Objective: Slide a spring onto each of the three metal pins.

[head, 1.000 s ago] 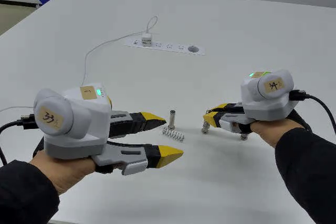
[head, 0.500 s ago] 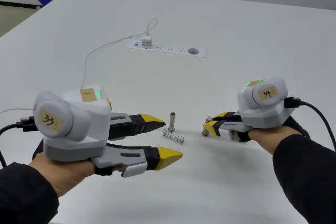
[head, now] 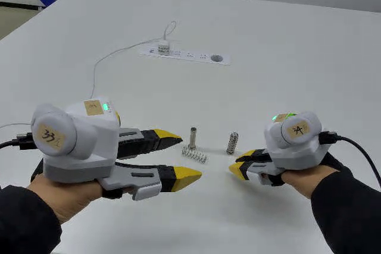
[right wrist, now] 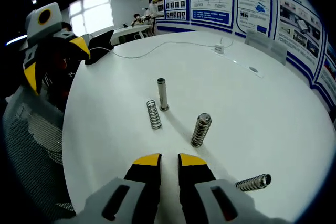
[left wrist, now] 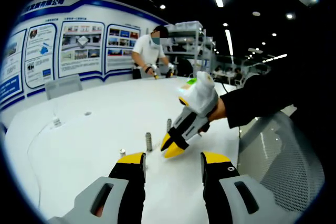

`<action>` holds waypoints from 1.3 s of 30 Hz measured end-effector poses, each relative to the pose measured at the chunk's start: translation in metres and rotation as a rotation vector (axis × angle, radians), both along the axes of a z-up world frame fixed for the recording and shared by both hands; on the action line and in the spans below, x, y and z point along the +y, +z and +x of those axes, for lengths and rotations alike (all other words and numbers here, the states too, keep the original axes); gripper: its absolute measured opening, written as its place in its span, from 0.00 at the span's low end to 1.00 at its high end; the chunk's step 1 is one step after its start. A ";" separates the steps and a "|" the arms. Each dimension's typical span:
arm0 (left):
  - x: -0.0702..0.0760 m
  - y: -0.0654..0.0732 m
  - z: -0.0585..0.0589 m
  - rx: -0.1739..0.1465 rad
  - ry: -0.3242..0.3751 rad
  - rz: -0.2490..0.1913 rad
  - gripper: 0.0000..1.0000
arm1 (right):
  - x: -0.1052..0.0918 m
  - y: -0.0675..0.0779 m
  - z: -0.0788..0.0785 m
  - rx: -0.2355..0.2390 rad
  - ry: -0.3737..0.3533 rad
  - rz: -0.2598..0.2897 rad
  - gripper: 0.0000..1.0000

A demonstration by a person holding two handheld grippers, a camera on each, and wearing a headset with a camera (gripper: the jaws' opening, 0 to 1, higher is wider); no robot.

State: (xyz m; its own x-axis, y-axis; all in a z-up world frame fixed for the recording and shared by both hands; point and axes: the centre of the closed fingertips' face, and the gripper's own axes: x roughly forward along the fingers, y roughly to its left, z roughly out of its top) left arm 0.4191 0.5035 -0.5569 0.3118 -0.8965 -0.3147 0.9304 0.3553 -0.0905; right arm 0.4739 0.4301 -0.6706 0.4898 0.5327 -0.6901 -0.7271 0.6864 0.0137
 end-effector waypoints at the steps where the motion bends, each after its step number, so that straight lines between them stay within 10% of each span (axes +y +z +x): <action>1: 0.000 0.000 0.000 0.000 0.000 0.000 0.43 | 0.006 0.002 -0.001 -0.003 0.015 0.002 0.14; 22: 0.005 -0.003 0.001 0.005 0.011 0.008 0.43 | 0.047 -0.007 0.028 0.008 0.103 -0.007 0.17; 39: 0.011 -0.007 0.003 0.011 0.025 0.017 0.43 | 0.052 -0.010 0.018 0.025 0.153 -0.033 0.12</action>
State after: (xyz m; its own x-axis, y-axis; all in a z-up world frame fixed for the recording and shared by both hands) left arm 0.4219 0.5140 -0.5640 0.3308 -0.8829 -0.3332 0.9200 0.3804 -0.0944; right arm 0.4923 0.4816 -0.6809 0.3868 0.5765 -0.7198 -0.8230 0.5679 0.0126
